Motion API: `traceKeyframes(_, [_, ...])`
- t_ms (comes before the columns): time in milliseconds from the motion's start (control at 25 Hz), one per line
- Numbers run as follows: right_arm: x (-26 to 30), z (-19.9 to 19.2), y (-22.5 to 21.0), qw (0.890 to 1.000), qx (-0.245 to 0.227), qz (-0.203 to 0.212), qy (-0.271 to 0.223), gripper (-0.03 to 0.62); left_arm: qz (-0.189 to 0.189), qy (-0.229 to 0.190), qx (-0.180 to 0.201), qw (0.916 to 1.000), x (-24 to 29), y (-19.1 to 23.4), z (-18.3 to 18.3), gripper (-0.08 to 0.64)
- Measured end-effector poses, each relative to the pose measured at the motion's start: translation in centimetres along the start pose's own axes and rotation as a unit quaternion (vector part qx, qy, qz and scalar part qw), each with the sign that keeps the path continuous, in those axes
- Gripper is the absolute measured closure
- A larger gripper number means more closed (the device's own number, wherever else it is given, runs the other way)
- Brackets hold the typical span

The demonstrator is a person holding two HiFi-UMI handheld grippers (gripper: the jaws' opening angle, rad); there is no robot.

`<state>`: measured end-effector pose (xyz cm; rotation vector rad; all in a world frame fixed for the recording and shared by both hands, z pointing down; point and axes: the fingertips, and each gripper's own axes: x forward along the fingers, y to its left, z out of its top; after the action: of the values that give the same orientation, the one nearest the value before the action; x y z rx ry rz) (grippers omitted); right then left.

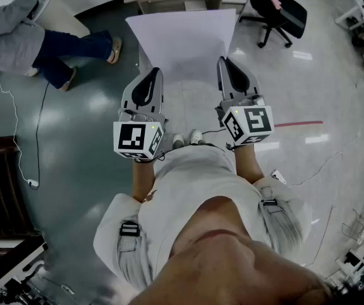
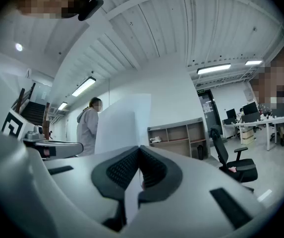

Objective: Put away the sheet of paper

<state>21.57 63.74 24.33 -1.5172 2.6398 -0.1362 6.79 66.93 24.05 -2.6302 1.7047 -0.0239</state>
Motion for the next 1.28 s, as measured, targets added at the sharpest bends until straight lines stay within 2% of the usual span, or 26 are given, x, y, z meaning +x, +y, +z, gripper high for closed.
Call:
traceKeyframes(480, [-0.4,-1.1,-1.5,1.0,0.007,0.005,0.013,0.572,0.006,0.007,0.004,1.0,1.0,-1.5,-0.6,0.54])
traceKeyframes(800, [0.8,-0.9,-1.9,1.0,0.006,0.01,0.016,0.572,0.014,0.012,0.004,0.9998,2.1,-0.6,-0.8,0.54])
traceKeyframes(1280, [7.6,-2.1,-2.4,1.0,-0.005,-0.005,0.025,0.572,0.01,0.006,0.001,0.9999,6.2,5.4,-1.7,0.54])
